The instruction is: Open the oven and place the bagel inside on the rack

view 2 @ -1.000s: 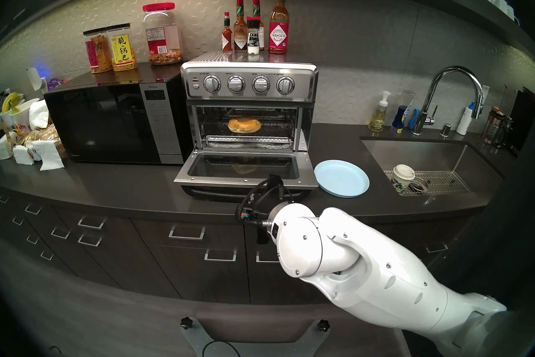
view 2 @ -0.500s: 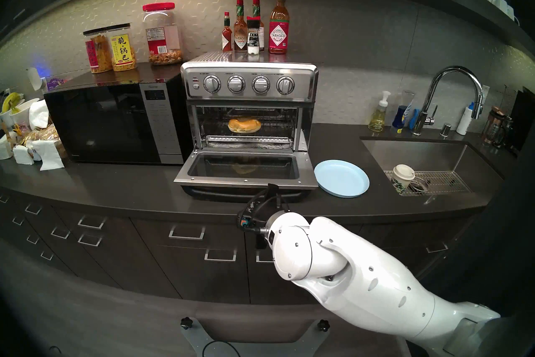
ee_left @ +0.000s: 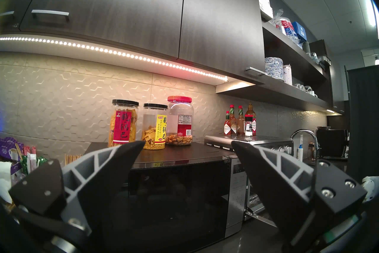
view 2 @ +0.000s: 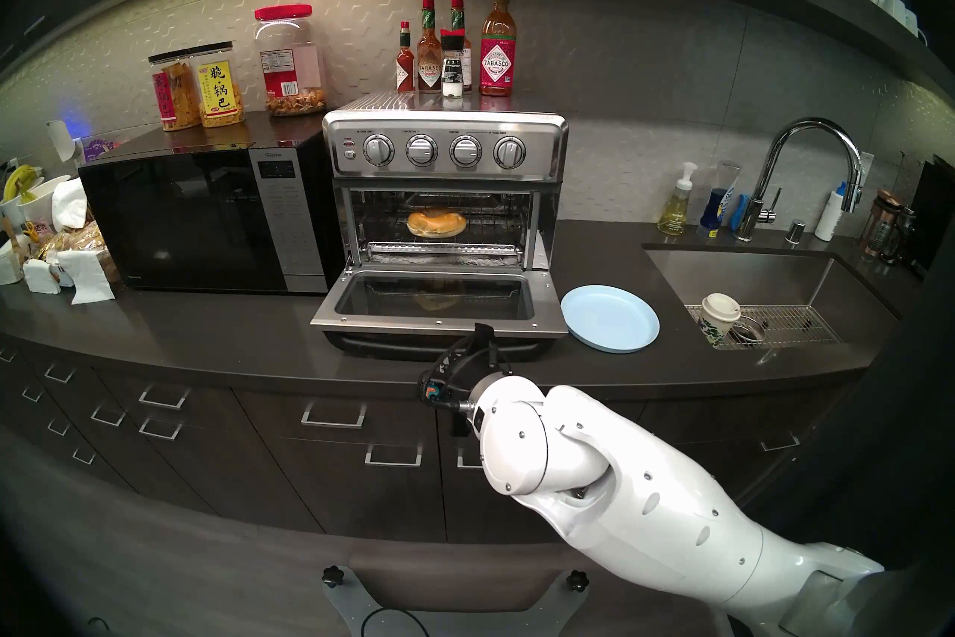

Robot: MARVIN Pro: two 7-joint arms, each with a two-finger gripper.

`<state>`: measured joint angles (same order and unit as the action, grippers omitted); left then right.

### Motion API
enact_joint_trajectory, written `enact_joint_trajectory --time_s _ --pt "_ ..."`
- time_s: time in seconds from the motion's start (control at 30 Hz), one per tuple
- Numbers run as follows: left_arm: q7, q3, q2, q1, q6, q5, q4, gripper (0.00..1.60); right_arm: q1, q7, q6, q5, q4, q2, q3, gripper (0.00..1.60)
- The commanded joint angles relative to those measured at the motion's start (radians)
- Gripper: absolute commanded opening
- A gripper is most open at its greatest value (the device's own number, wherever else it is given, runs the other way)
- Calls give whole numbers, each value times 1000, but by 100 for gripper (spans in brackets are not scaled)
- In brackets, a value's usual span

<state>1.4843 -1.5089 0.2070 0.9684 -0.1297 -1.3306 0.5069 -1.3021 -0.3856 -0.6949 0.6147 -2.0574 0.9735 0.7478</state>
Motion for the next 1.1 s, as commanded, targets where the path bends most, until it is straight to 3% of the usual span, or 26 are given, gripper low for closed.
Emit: enact_joint_trajectory --time_s 0.0,0.23,0.77,1.07 --pt "-1 -5 -11 -10 0 -4 -1 160 -2 65 24 16 28 50 -6 0" --pt "-1 -5 -11 -10 0 -4 0 160 -3 122 37 49 63 70 -19 0" --pt "-1 -5 -11 -10 0 -3 -1 160 9 116 25 46 43 63 5 0" --pt "-1 -4 -10 -13 -1 -1 -2 160 8 145 41 63 108 105 -11 0"
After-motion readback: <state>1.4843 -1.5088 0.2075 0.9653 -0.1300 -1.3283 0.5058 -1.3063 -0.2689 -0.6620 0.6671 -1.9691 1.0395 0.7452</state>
